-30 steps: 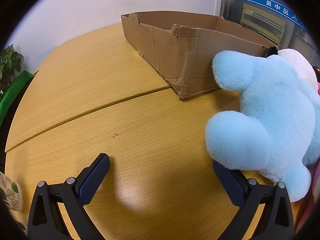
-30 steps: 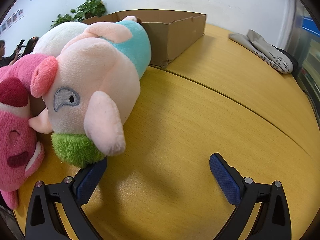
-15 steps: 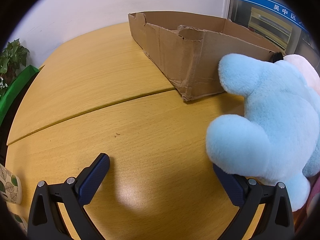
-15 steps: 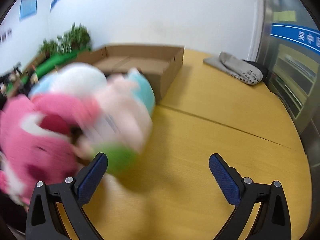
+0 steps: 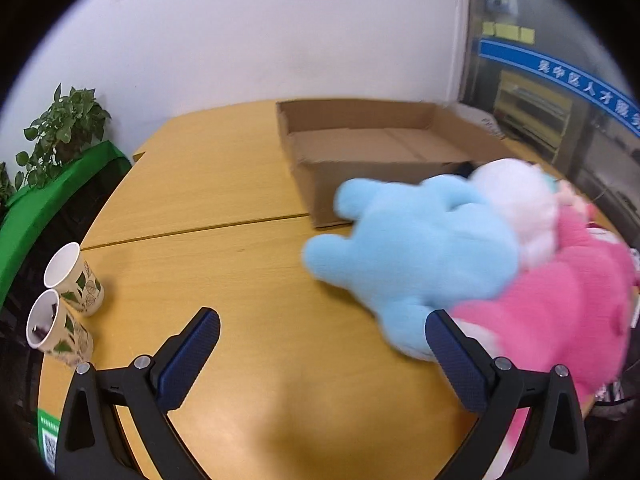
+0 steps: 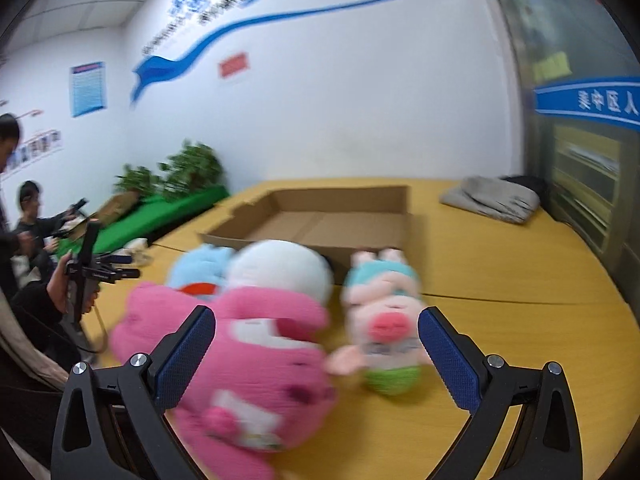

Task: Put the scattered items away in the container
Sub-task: 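Move both tools toward the pink plush bear on the table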

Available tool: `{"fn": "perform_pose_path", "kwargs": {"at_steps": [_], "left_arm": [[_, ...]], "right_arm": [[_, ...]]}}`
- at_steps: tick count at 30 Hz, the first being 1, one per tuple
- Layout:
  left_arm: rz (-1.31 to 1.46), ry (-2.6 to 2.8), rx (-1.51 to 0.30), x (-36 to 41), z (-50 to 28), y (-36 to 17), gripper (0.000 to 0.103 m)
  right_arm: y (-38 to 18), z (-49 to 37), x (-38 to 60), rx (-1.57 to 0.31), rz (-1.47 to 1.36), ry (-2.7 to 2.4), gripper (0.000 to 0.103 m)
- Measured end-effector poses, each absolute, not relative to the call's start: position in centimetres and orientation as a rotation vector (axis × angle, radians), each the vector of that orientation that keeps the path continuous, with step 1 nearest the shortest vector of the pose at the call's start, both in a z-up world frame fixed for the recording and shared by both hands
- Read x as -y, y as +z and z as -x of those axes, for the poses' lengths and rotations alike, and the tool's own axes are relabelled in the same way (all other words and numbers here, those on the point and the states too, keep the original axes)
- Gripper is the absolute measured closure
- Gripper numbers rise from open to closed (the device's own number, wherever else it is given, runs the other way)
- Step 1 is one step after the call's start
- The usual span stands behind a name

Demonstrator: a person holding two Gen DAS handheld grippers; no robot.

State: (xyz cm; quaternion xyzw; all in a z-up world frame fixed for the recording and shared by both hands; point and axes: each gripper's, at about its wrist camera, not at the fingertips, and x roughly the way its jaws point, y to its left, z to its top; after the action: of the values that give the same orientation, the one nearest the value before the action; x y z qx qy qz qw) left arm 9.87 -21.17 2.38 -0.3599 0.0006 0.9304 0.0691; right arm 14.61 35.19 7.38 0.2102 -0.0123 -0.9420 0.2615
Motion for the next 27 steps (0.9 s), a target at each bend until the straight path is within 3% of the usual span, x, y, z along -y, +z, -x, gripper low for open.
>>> {"fn": "perform_pose_path", "kwargs": {"at_steps": [9,15,27], "left_arm": [[1.076,2.691,0.246,14.2,-13.3,1.9,0.0],[1.151,2.628,0.31,12.9,-12.2,-0.4,0.0],[1.233,2.614,0.362,10.9,-10.7,-2.5,0.001]], "right_arm": [[3.0,-16.3,-32.0,0.252,-0.634,-2.444,0.0],[1.1,-15.4,-31.6,0.278,-0.684,-2.505,0.0],[-0.6,-14.4,-28.7,0.11,-0.801,-2.633,0.0]]}}
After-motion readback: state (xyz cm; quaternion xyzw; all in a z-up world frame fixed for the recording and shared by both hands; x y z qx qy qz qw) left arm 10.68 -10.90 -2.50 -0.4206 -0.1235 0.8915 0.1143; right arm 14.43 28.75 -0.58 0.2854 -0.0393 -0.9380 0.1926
